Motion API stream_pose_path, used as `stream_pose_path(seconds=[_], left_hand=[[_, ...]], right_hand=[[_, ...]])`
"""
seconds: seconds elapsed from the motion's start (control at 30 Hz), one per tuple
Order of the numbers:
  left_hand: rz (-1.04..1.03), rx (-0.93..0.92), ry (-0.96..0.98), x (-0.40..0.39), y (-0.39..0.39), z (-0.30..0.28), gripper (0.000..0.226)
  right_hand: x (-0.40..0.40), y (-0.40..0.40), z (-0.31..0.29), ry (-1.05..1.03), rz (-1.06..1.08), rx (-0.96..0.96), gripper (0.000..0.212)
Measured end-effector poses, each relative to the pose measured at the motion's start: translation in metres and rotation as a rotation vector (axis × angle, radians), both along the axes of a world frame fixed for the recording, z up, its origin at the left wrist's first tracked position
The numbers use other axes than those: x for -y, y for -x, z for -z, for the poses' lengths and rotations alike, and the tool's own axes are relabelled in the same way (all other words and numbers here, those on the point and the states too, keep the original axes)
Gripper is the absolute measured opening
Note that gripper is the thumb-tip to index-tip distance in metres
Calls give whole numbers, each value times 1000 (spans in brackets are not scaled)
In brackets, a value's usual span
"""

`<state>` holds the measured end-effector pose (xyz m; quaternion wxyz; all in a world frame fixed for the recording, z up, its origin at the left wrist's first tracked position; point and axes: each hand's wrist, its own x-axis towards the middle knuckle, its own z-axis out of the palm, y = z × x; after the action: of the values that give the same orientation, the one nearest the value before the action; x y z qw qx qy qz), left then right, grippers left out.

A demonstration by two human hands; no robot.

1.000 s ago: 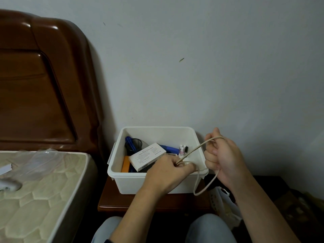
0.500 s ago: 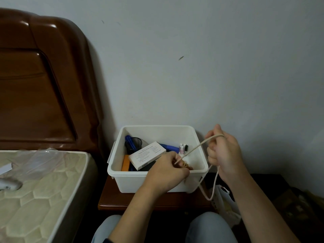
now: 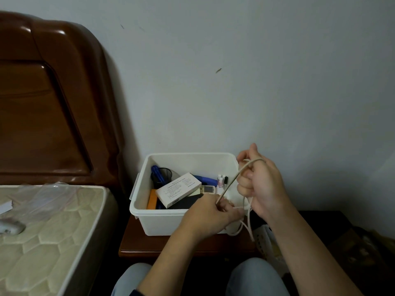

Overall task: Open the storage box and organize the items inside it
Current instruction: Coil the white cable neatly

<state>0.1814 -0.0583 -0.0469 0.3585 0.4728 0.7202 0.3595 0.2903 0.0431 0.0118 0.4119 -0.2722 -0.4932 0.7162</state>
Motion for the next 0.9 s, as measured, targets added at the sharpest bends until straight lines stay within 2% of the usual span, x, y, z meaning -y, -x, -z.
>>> stream_pose_path(seconds=[0.07,0.13,0.23,0.3,0.33,0.4,0.47,0.57,0.6,0.67,0.73,0.77,0.83,0.9], left_hand=[[-38,-91,28,2,-1,-1,54],[-9,-79,-36,4,-2,-2,47],[97,-63,-214,4,-3,-7,40],[104,-125,-280,1,-5,-9,24],[85,-143,-284,-1,-6,-9,21],[40,-223,-219,-4,-7,-7,30],[18,-335,-72,-3,-1,-4,33],[2,-257,122,3,10,2,26],[-19,-233,158,4,12,3,27],[-52,-232,196,4,13,3,28],[-49,-200,186,3,12,2,24],[-35,-107,149,4,12,1,21],[-22,163,48,7,10,-4,30],[-28,317,-11,8,7,-13,38]], right_hand=[[0,0,-4,-85,28,76,45],[-1,-1,-8,-125,44,116,44],[1,-2,-12,-65,22,86,45],[4,1,-10,21,-5,34,46],[5,2,-9,48,-9,18,47],[4,3,-9,37,18,30,50],[-5,-1,-9,-82,98,105,53],[-21,-9,-3,-538,369,500,56],[-23,-10,1,-636,457,574,54],[-23,-9,12,-685,552,606,50],[-22,-6,21,-600,564,596,47],[-23,-5,23,-479,541,522,44],[-26,-1,23,-61,458,193,34],[-24,6,26,302,330,-76,29]])
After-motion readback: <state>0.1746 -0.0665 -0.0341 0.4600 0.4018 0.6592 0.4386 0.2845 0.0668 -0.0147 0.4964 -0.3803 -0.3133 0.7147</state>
